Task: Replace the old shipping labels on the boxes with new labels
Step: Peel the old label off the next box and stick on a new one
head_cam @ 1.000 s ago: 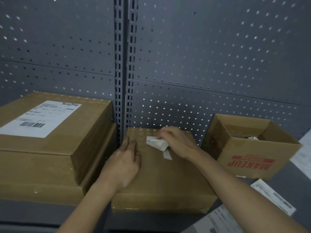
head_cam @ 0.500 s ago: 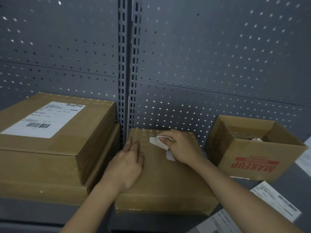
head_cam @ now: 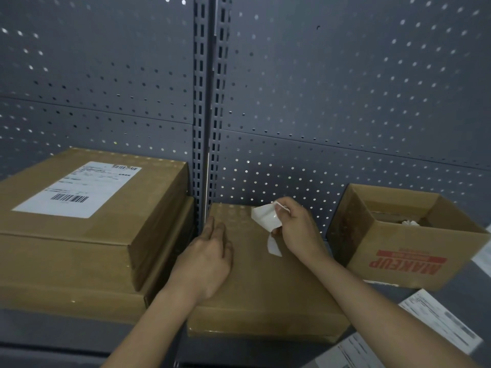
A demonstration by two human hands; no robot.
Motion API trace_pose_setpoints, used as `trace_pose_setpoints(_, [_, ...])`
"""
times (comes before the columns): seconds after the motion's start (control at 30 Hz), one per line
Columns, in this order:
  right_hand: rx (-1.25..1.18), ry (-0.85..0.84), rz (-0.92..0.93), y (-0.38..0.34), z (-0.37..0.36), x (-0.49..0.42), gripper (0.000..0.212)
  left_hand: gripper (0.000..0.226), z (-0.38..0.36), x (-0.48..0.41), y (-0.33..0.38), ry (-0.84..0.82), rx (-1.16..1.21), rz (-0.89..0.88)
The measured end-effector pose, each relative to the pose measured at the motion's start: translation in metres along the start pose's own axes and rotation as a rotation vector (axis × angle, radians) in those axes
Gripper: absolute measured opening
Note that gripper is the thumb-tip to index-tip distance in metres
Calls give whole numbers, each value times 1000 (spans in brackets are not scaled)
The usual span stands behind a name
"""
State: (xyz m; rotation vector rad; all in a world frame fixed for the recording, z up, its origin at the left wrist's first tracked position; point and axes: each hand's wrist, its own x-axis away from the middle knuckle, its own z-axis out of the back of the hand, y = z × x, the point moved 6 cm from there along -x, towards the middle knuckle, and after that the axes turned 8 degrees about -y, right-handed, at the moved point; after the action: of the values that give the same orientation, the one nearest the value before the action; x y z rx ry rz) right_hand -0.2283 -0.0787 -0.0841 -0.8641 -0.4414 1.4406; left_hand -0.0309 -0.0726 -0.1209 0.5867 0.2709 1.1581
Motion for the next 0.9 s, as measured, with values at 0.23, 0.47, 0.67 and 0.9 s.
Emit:
trace_pose_setpoints(0.23, [-61, 97, -3, 12, 0, -4, 20, 58, -1, 0, 1, -5, -14, 3])
trace_pose_setpoints(0.47, [-101, 236, 81, 10, 28, -2, 25, 57, -2, -2, -2, -6, -35, 6])
trace_pose_setpoints(0.67, [-110, 152, 65, 24, 31, -1, 36, 57, -2, -6, -3, -33, -86, 23])
trace_pose_setpoints(0.9, [-108, 4, 53, 17, 37, 3, 30, 52, 4, -6, 7, -54, -134, 45])
